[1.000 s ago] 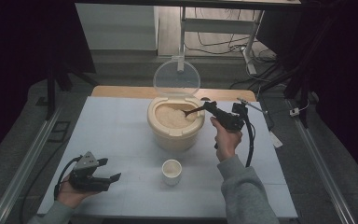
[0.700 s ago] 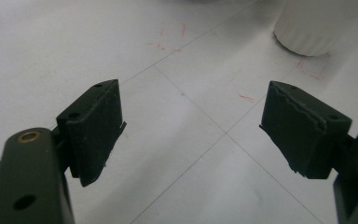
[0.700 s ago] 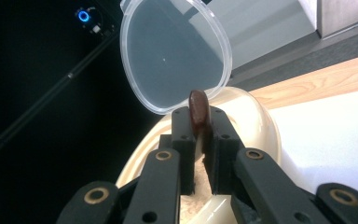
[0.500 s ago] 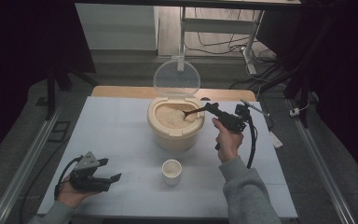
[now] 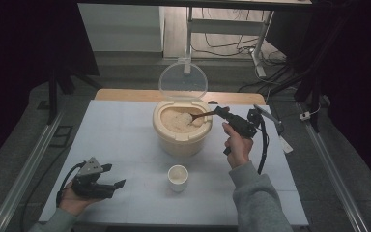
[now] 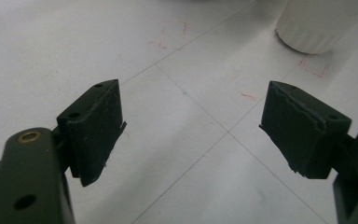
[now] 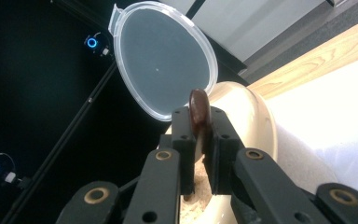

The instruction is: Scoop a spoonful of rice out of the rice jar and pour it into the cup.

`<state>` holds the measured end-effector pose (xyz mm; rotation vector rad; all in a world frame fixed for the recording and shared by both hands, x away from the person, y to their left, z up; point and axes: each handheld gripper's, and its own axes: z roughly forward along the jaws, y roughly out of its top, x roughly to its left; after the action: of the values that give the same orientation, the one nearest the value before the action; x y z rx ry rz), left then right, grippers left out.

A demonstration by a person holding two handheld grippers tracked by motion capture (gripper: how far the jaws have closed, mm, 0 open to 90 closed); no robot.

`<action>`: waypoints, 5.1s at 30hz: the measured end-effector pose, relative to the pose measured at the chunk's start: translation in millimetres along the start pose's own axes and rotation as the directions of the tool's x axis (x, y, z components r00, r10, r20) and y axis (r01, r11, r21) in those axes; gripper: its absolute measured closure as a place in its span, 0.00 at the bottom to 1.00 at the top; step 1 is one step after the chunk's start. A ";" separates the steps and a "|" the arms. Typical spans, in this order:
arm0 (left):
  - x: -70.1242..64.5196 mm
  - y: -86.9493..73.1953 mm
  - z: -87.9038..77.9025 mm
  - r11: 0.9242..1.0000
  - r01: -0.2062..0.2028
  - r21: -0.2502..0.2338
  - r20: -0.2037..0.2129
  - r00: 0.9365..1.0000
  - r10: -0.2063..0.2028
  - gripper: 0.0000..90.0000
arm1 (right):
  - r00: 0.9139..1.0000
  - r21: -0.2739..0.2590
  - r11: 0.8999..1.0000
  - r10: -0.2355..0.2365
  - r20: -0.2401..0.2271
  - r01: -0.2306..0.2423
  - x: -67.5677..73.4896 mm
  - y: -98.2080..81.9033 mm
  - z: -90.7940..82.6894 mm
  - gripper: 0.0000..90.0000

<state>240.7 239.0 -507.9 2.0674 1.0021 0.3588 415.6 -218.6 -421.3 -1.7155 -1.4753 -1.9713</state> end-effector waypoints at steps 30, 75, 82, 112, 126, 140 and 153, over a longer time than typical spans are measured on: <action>-0.6 -0.2 1.1 1.000 -0.013 0.009 -0.008 1.000 0.013 0.23 | 0.995 -0.020 0.996 0.087 -0.043 -0.088 -5.4 6.8 -9.5 0.93; 0.0 1.5 4.2 1.000 -0.014 0.011 0.004 1.000 0.014 0.23 | 0.981 0.169 0.978 0.143 -0.131 -0.120 3.5 -27.6 -56.9 0.93; 0.2 1.0 4.7 1.000 -0.016 0.015 0.004 1.000 0.015 0.23 | 0.982 0.210 0.971 0.143 -0.122 -0.116 -3.8 -41.3 -55.6 0.93; 0.9 0.0 6.1 1.000 -0.015 0.023 0.005 1.000 0.015 0.23 | 0.995 0.283 0.954 -0.091 -0.046 0.100 -2.7 -59.7 -49.8 0.93; 0.6 -0.1 6.6 1.000 -0.017 0.024 0.005 1.000 0.017 0.23 | 0.967 0.273 0.928 -0.247 -0.063 0.254 14.0 -61.2 -52.5 0.92; 0.9 -0.2 6.8 1.000 -0.016 0.027 0.004 1.000 0.016 0.23 | 0.908 0.240 0.876 -0.400 -0.123 0.418 26.3 -60.5 -59.9 0.92; 1.1 -0.3 6.6 1.000 -0.015 0.024 0.001 1.000 0.015 0.23 | 0.905 0.209 0.882 -0.397 -0.155 0.423 24.1 -53.3 -67.3 0.93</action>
<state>244.8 236.4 -512.5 2.0977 0.9956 0.3545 327.0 -228.8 -422.7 -1.2527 -2.0744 -1.9229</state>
